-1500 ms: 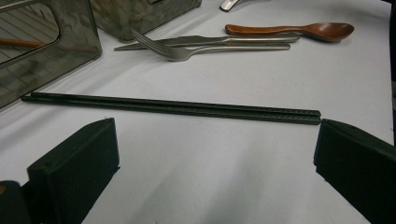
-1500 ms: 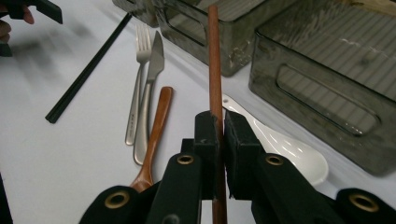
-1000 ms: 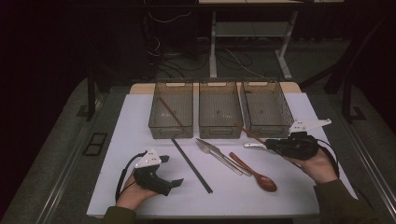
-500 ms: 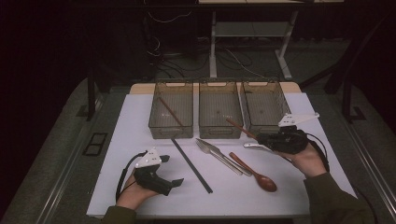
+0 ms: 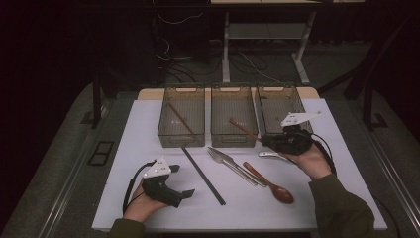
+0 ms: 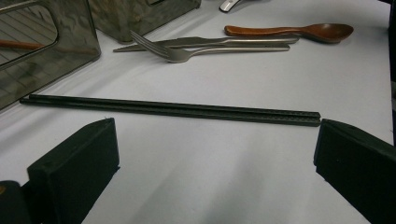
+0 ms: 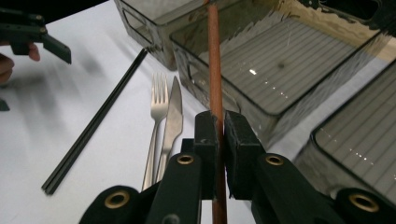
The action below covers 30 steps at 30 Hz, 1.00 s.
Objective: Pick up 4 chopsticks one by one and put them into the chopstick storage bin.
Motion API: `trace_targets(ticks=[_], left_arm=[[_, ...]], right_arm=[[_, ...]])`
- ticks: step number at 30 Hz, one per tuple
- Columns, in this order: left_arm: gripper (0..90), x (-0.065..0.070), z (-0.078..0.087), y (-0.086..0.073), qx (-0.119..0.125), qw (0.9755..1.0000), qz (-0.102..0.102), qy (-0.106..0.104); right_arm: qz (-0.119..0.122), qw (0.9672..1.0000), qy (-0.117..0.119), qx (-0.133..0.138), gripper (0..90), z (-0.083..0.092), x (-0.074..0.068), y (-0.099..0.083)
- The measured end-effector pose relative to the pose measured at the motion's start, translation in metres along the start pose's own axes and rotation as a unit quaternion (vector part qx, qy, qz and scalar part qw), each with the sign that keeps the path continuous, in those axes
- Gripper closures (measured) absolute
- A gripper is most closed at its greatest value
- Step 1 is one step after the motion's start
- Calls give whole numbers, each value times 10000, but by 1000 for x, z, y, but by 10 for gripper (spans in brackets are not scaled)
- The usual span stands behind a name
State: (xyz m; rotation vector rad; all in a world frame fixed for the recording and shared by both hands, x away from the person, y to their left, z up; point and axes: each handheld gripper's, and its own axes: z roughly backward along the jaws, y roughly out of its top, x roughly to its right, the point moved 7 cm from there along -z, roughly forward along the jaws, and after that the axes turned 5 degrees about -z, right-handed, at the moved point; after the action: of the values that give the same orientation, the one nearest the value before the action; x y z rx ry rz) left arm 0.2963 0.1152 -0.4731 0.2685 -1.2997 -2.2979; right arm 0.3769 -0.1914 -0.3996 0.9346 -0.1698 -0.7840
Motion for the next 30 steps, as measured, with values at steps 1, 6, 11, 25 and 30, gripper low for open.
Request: trace_targets(ticks=[1, 6, 11, 25, 30], left_arm=[[0, 0, 0, 0, 7, 10000, 6, 3], [0, -1, 0, 0, 17, 10000, 2, 9], [0, 0, 0, 0, 24, 10000, 16, -14], [0, 0, -1, 2, 51, 10000, 16, -46], [0, 0, 0, 2, 39, 10000, 18, -45]], right_arm=[[30, 10000, 2, -12, 836, -2, -1, 2], [14, 10000, -8, 19, 836, -14, -3, 17], [-3, 10000, 61, 16, 836, -27, -8, 33], [32, 9999, 16, -124, 836, -63, -20, 67], [46, 9998, -26, -176, 836, -78, -28, 80]])
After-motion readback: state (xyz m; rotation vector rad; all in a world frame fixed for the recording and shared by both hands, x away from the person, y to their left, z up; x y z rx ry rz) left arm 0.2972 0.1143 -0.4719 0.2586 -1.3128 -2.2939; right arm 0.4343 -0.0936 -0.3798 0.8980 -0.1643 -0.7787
